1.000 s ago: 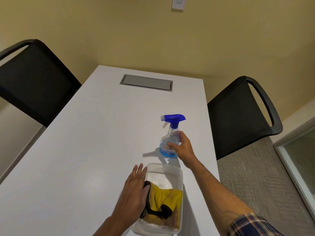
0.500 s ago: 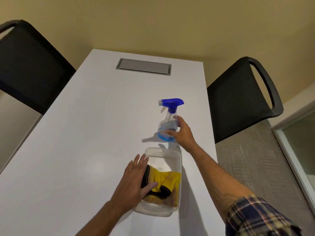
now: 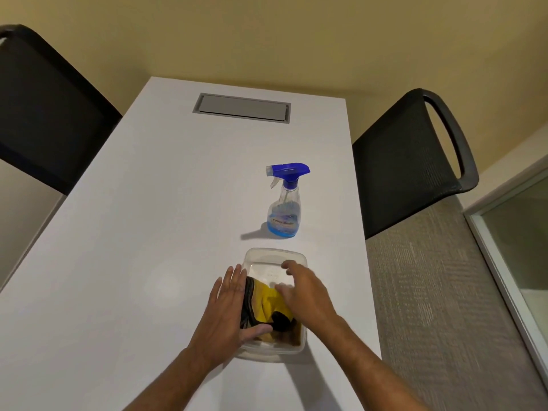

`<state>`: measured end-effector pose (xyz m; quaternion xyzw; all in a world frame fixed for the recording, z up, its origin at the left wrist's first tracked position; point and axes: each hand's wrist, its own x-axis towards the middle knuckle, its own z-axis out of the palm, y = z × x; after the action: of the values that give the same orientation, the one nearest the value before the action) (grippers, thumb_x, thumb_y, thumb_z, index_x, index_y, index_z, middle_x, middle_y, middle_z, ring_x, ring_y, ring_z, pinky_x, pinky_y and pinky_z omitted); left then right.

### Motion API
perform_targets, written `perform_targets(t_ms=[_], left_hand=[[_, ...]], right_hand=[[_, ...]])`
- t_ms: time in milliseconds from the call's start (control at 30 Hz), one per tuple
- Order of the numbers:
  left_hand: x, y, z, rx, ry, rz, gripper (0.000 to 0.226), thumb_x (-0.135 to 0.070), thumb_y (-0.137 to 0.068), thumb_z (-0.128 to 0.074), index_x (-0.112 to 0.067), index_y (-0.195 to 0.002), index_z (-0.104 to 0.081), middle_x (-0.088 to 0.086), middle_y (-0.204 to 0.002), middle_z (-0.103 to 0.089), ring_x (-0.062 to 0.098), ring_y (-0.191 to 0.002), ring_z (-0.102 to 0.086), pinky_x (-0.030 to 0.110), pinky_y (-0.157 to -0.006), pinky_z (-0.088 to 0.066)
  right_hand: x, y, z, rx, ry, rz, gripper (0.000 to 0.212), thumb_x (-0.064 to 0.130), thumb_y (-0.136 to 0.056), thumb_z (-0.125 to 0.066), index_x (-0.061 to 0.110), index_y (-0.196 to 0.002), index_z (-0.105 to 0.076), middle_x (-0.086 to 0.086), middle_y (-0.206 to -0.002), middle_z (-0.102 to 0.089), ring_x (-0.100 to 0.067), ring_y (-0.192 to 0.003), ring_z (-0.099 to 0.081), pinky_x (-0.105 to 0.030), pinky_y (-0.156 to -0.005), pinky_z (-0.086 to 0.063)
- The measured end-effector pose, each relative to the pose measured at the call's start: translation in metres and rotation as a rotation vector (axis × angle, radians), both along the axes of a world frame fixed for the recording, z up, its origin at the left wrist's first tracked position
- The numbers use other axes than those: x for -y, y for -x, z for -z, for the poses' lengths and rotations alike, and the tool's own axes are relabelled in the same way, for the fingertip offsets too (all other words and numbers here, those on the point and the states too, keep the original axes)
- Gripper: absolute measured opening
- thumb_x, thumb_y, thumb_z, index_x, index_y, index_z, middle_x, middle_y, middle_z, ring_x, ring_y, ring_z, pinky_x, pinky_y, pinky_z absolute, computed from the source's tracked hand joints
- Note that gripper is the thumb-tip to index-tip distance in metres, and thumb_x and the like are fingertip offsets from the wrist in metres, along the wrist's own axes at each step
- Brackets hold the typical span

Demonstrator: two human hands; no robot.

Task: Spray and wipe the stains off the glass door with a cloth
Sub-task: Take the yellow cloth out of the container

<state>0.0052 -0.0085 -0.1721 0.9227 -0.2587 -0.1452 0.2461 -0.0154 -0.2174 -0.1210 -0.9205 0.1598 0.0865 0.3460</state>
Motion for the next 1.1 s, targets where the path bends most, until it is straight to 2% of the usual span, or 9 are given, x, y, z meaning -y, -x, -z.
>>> perform_targets(t_ms=[100,267,400,533,667,767,933,1100], left_hand=[[-0.001,0.001,0.002,0.023,0.007,0.006,0.119,-0.094,-0.079,-0.041,-0.028,-0.164,0.009,-0.012,-0.173,0.014,-0.001,-0.156,0.022,0.032,-0.129,0.011],[-0.001,0.005,0.005,0.011,0.061,0.008,0.113,-0.093,-0.079,-0.046,-0.047,-0.156,0.024,-0.028,-0.165,0.022,-0.009,-0.153,0.024,0.019,-0.125,0.017],[0.0,0.004,0.004,0.012,0.025,0.0,0.113,-0.096,-0.078,-0.041,-0.044,-0.156,0.022,-0.026,-0.165,0.022,-0.01,-0.151,0.026,0.023,-0.126,0.019],[0.002,0.004,0.001,0.001,0.005,-0.009,0.117,-0.098,-0.076,-0.038,-0.037,-0.161,0.013,-0.023,-0.166,0.018,-0.008,-0.152,0.025,0.024,-0.125,0.022],[0.002,0.005,0.001,0.001,-0.014,0.009,0.119,-0.099,-0.075,-0.035,-0.034,-0.162,0.013,-0.02,-0.168,0.017,0.0,-0.157,0.02,0.031,-0.129,0.017],[0.003,0.005,0.0,0.019,-0.027,0.016,0.122,-0.097,-0.076,-0.038,-0.027,-0.164,0.01,-0.011,-0.173,0.01,0.004,-0.159,0.017,0.037,-0.132,0.01],[0.003,0.006,-0.002,0.022,-0.004,0.026,0.126,-0.095,-0.076,-0.045,-0.022,-0.165,0.005,-0.005,-0.175,0.004,0.006,-0.16,0.015,0.04,-0.132,0.005],[0.003,0.006,-0.002,0.034,-0.047,0.038,0.125,-0.094,-0.077,-0.044,-0.021,-0.164,0.008,-0.003,-0.175,0.006,0.012,-0.161,0.012,0.04,-0.133,0.003]], right_hand=[[-0.005,-0.002,0.006,-0.062,0.168,-0.189,0.052,0.033,-0.097,-0.062,0.024,-0.145,-0.044,-0.005,-0.142,-0.058,-0.027,-0.126,-0.055,-0.039,-0.104,-0.046],[-0.011,-0.013,0.012,-0.194,0.377,-0.4,0.055,0.029,-0.094,-0.065,0.017,-0.143,-0.041,-0.012,-0.131,-0.062,-0.031,-0.115,-0.062,-0.042,-0.096,-0.051],[-0.013,-0.023,0.015,-0.291,0.473,-0.514,0.055,0.032,-0.093,-0.068,0.014,-0.139,-0.044,-0.013,-0.124,-0.066,-0.032,-0.108,-0.066,-0.043,-0.093,-0.053],[-0.018,-0.032,0.016,-0.365,0.482,-0.55,0.059,0.029,-0.089,-0.072,0.011,-0.137,-0.043,-0.013,-0.118,-0.068,-0.031,-0.106,-0.066,-0.044,-0.093,-0.051],[-0.02,-0.033,0.014,-0.353,0.446,-0.498,0.058,0.023,-0.09,-0.072,0.01,-0.138,-0.042,-0.013,-0.123,-0.066,-0.031,-0.111,-0.065,-0.044,-0.099,-0.048],[-0.02,-0.033,0.009,-0.314,0.43,-0.456,0.043,0.022,-0.095,-0.065,0.011,-0.133,-0.048,-0.012,-0.124,-0.067,-0.03,-0.11,-0.065,-0.042,-0.099,-0.049],[-0.017,-0.027,-0.007,-0.31,0.37,-0.351,0.034,0.022,-0.093,-0.066,0.012,-0.124,-0.057,-0.01,-0.119,-0.066,-0.026,-0.104,-0.066,-0.036,-0.088,-0.054],[0.0,-0.02,-0.024,-0.355,0.142,-0.169,0.028,0.025,-0.086,-0.065,0.014,-0.111,-0.063,-0.005,-0.103,-0.068,-0.02,-0.085,-0.063,-0.029,-0.073,-0.053]])
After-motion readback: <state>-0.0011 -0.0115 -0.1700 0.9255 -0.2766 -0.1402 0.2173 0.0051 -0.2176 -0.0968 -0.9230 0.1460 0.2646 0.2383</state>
